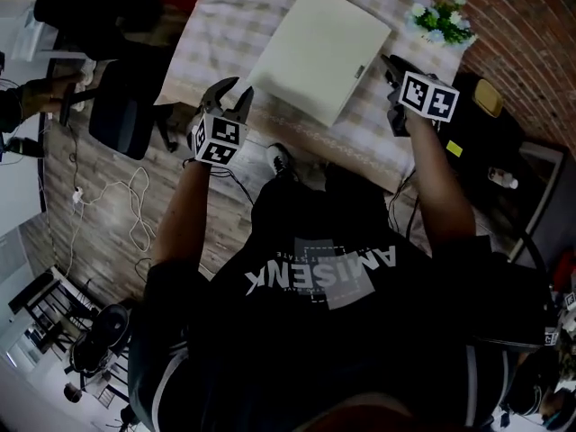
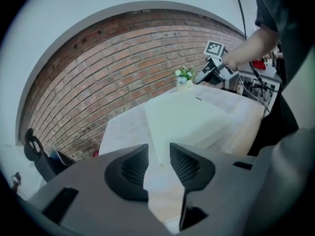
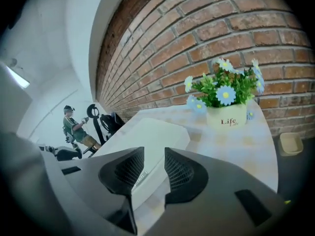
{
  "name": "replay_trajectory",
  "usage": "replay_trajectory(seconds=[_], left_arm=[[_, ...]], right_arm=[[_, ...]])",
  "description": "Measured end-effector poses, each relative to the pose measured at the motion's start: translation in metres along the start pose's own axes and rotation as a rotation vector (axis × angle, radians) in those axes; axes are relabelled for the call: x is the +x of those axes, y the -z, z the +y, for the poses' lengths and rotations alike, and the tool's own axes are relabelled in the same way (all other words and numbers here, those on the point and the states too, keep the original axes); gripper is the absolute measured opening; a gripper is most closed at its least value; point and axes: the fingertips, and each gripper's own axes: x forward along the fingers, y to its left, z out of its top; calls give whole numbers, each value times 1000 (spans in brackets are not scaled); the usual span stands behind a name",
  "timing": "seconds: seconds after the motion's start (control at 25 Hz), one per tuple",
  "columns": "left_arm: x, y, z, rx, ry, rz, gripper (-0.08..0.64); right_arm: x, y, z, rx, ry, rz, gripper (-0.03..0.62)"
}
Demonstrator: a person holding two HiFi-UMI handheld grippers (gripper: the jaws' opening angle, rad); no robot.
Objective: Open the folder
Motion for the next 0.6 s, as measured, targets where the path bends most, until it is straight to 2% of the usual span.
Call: replay_trajectory(seconds=[0.12, 0.28, 0.48, 0.6], left_arm=[[14, 13, 3, 131, 13, 31, 138], [28, 24, 1, 281, 43, 47, 152], [39, 35, 2, 387, 53, 68, 153], [41, 30, 5, 418, 45, 80, 153]], right_arm=[[13, 13, -11, 20, 38, 35, 158], [23, 17, -20, 51, 66, 33, 158], [32, 19, -31, 182, 84, 12, 158], [36, 14, -39, 212, 96, -8, 158]])
